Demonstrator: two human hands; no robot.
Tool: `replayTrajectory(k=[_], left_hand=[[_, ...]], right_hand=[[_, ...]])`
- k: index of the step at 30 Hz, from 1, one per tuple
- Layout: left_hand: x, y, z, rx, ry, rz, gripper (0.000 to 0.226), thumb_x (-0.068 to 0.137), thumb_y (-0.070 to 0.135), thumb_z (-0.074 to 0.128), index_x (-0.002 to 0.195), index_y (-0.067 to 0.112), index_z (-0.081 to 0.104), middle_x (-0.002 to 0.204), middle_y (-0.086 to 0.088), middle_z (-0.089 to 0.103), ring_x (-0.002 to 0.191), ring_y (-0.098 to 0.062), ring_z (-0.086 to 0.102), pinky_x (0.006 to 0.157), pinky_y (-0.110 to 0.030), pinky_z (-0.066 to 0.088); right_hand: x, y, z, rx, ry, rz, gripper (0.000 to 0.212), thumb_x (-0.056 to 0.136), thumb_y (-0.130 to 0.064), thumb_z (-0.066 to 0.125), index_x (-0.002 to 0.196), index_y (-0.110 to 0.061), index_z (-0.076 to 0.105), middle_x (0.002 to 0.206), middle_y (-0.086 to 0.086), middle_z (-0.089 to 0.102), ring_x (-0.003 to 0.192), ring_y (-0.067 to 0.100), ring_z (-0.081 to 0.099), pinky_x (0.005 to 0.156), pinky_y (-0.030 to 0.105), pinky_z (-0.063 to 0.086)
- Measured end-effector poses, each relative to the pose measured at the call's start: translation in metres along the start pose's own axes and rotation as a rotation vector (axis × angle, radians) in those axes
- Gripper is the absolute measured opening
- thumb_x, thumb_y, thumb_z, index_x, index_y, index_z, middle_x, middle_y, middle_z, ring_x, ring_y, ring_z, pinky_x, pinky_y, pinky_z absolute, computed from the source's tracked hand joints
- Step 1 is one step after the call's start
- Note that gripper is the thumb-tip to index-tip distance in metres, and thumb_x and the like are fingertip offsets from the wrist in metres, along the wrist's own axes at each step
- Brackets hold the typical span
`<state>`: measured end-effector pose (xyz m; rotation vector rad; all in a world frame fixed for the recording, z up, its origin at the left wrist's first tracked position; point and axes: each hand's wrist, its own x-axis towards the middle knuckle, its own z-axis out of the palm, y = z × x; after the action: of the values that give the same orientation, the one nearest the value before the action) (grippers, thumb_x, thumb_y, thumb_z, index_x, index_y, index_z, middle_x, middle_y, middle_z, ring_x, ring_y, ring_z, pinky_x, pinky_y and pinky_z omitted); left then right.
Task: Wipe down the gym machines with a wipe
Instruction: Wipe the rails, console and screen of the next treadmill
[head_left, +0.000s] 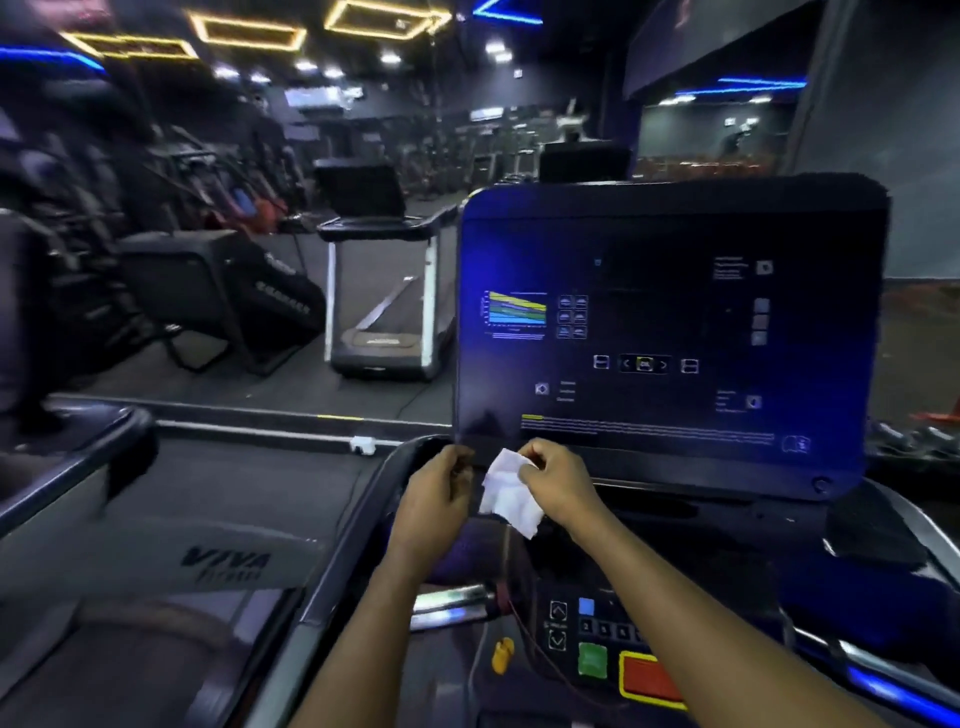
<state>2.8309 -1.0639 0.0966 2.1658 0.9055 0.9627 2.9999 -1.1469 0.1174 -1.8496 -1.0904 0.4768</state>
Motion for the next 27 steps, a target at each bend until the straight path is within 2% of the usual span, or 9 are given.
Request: replayTrajectory(k=[2,5,8,11,15,17,19,22,27], left_hand=[[-0.01,0.003,-0.007,-0.012,0.056,-0.053,0.021,0.098,0.012,0.056,0.114,0.022,0.064,0.097,0.015,0.072,0.089,-0.005,0.068,0.08,-0.03,0.055],[-0.028,0.006,-0.015,0.053,0.099,-0.13,0.025,0.1,0.028,0.057,0.122,0.019,0.063,0.098,0.012,0.07,0.092,-0.009,0.067,0.08,-0.031,0.052],[-0.052,0.006,-0.022,0.084,0.097,-0.211,0.03,0.098,0.034,0.06,0.125,0.022,0.061,0.101,0.009,0.071,0.094,-0.007,0.066,0.079,-0.029,0.052],[-0.079,0.006,-0.033,0.193,0.114,-0.289,0.023,0.093,0.02,0.068,0.114,0.017,0.062,0.095,0.006,0.07,0.084,-0.011,0.063,0.071,-0.027,0.047],[-0.111,0.002,-0.06,0.279,0.172,-0.419,0.01,0.092,0.013,0.065,0.089,0.009,0.057,0.081,-0.005,0.064,0.077,-0.026,0.058,0.07,-0.039,0.045],[-0.125,-0.001,-0.076,0.303,0.216,-0.474,0.019,0.094,0.016,0.063,0.079,0.013,0.052,0.073,-0.001,0.059,0.07,-0.02,0.053,0.066,-0.037,0.043],[-0.139,-0.004,-0.092,0.319,0.237,-0.508,0.029,0.096,0.019,0.063,0.072,0.02,0.047,0.067,0.003,0.053,0.061,-0.01,0.044,0.06,-0.03,0.036],[-0.164,-0.014,-0.123,0.312,0.277,-0.566,0.027,0.098,0.023,0.064,0.074,0.015,0.054,0.066,-0.003,0.055,0.058,-0.009,0.039,0.058,-0.029,0.033],[-0.207,-0.03,-0.164,0.345,0.341,-0.642,0.031,0.099,0.026,0.063,0.074,0.008,0.057,0.061,0.003,0.048,0.055,-0.008,0.035,0.055,-0.028,0.032]], right_hand=[[0.005,-0.005,0.008,0.005,-0.078,-0.057,0.015,0.083,-0.004,0.056,0.077,-0.015,0.064,0.072,-0.005,0.063,0.066,0.01,0.053,0.055,0.015,0.038],[0.007,-0.007,0.021,0.039,-0.175,-0.119,0.012,0.082,-0.004,0.062,0.077,-0.014,0.065,0.072,-0.004,0.066,0.065,0.01,0.055,0.056,0.017,0.04],[0.007,-0.006,0.04,0.048,-0.285,-0.172,0.008,0.079,-0.009,0.067,0.079,-0.018,0.066,0.075,-0.004,0.07,0.068,0.013,0.061,0.063,0.029,0.05],[-0.003,-0.007,0.064,0.105,-0.393,-0.231,0.01,0.082,-0.006,0.068,0.082,-0.016,0.066,0.079,-0.002,0.073,0.072,0.013,0.064,0.069,0.033,0.053],[-0.022,-0.018,0.099,0.147,-0.55,-0.257,0.014,0.086,-0.007,0.068,0.082,-0.02,0.066,0.084,0.0,0.075,0.075,0.013,0.066,0.075,0.039,0.056],[-0.029,-0.025,0.115,0.148,-0.608,-0.288,0.01,0.087,-0.01,0.071,0.083,-0.018,0.066,0.083,0.004,0.074,0.072,0.012,0.063,0.07,0.036,0.056],[-0.036,-0.037,0.13,0.172,-0.664,-0.325,0.008,0.087,-0.012,0.075,0.084,-0.013,0.067,0.078,0.006,0.071,0.067,0.009,0.059,0.062,0.027,0.05],[-0.049,-0.058,0.16,0.185,-0.753,-0.375,0.012,0.086,-0.009,0.077,0.08,-0.014,0.067,0.072,-0.002,0.065,0.064,0.005,0.053,0.062,0.019,0.044],[-0.073,-0.081,0.21,0.153,-0.833,-0.495,0.006,0.086,-0.013,0.075,0.08,-0.012,0.072,0.077,0.014,0.072,0.067,0.009,0.056,0.068,0.033,0.05]])
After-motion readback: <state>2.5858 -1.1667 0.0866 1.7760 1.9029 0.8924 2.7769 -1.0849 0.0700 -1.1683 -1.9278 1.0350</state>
